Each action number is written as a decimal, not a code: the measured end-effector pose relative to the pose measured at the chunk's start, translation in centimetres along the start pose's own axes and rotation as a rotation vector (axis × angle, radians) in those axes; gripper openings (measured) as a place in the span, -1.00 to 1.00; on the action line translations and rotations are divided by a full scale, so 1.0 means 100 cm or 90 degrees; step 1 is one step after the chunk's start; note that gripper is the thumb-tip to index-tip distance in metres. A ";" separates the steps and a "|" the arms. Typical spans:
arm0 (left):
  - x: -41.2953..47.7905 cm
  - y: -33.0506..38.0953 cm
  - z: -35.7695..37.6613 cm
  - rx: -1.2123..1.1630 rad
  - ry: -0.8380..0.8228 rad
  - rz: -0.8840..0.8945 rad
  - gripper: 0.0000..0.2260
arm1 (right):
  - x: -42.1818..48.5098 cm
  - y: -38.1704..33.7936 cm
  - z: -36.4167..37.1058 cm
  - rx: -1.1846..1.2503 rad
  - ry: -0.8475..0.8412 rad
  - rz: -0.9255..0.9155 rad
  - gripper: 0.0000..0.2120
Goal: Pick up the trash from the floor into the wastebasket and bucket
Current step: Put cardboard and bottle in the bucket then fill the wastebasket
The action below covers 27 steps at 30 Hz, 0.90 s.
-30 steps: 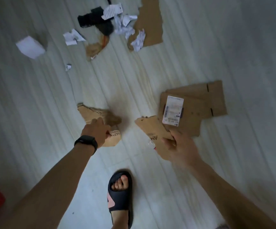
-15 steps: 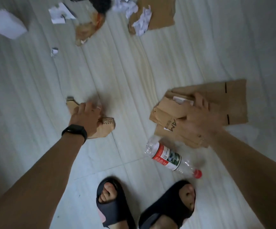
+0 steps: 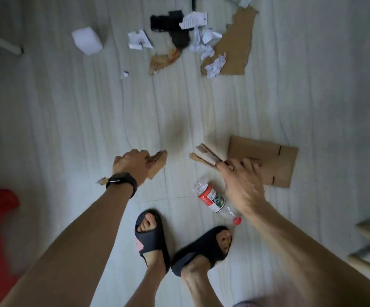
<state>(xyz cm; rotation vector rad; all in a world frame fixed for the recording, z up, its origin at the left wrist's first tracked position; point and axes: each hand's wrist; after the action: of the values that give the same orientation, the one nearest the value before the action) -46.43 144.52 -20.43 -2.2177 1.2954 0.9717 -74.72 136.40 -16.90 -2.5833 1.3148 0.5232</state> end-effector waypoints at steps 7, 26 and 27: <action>-0.165 -0.041 -0.111 -0.300 0.090 -0.089 -0.70 | -0.047 -0.094 -0.171 0.008 -0.082 -0.125 -0.44; -0.621 -0.175 0.044 -0.708 0.266 -0.685 -0.73 | -0.296 -0.347 -0.298 -0.112 -0.191 -0.665 -0.43; -0.648 -0.178 0.065 -0.731 0.276 -0.725 -0.73 | -0.319 -0.365 -0.295 -0.125 -0.192 -0.711 -0.42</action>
<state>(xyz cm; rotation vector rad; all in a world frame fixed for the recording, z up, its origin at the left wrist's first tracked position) -54.78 196.08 22.34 -3.3289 -0.8214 0.7739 -55.92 171.78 23.34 -2.7043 -0.3437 0.7472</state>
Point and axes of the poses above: each hand's wrist, its own x-axis towards the middle knuckle, its own z-axis out of the palm, y = z × x, and after that the axes turned 1 degree about -y, right-handed
